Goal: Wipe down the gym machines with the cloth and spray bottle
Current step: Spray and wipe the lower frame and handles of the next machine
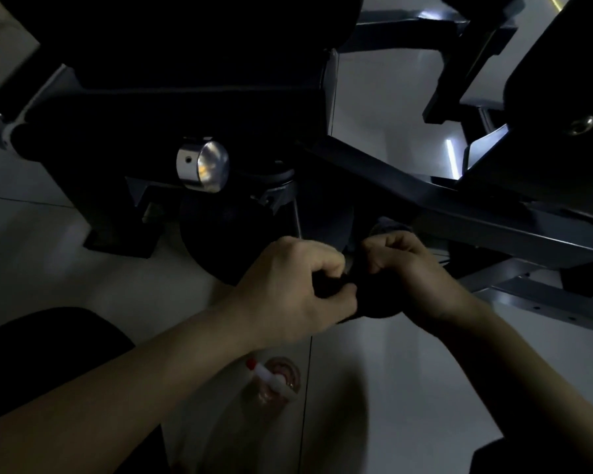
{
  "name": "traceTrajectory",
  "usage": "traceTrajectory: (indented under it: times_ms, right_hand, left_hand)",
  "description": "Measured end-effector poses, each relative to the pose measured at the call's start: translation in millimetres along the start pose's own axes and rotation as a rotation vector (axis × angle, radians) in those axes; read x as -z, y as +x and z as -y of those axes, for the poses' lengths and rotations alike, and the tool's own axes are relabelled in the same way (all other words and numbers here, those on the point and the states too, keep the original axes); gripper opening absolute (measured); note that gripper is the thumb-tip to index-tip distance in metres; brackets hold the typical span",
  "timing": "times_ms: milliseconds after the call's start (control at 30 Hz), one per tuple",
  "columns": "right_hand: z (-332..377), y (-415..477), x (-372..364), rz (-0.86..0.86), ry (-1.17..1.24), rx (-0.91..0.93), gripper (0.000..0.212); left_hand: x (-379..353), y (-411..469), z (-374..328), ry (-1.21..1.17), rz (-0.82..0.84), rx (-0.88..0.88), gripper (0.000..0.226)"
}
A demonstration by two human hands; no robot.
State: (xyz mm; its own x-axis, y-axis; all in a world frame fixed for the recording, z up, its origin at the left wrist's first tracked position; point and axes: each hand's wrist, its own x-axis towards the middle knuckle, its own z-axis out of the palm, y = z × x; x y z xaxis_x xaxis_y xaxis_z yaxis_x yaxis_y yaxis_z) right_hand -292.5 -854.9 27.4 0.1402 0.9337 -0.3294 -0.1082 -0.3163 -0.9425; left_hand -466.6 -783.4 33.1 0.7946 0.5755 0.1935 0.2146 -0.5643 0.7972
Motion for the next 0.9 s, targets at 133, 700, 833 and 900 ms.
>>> traceTrajectory:
  times_ms: [133,700,833,900]
  right_hand:
    - [-14.4,5.5,-9.3,-0.113,-0.176,-0.267,0.017]
    - [-26.4,34.7,-14.2,-0.253,0.005,-0.150,0.022]
    - [-35.3,43.3,-2.0,-0.313,-0.043,-0.161,0.010]
    - [-40.0,45.9,-2.5,-0.277,-0.129,-0.204,0.012]
  left_hand:
    - [-17.7,-8.9,1.6,0.500,-0.032,0.121,0.055]
    - [-10.4,33.3,55.0,0.032,-0.239,0.671,0.040]
    - [-12.0,22.9,49.6,-0.132,-0.210,0.792,0.050]
    - [-12.8,16.6,43.5,-0.250,-0.163,0.881,0.045]
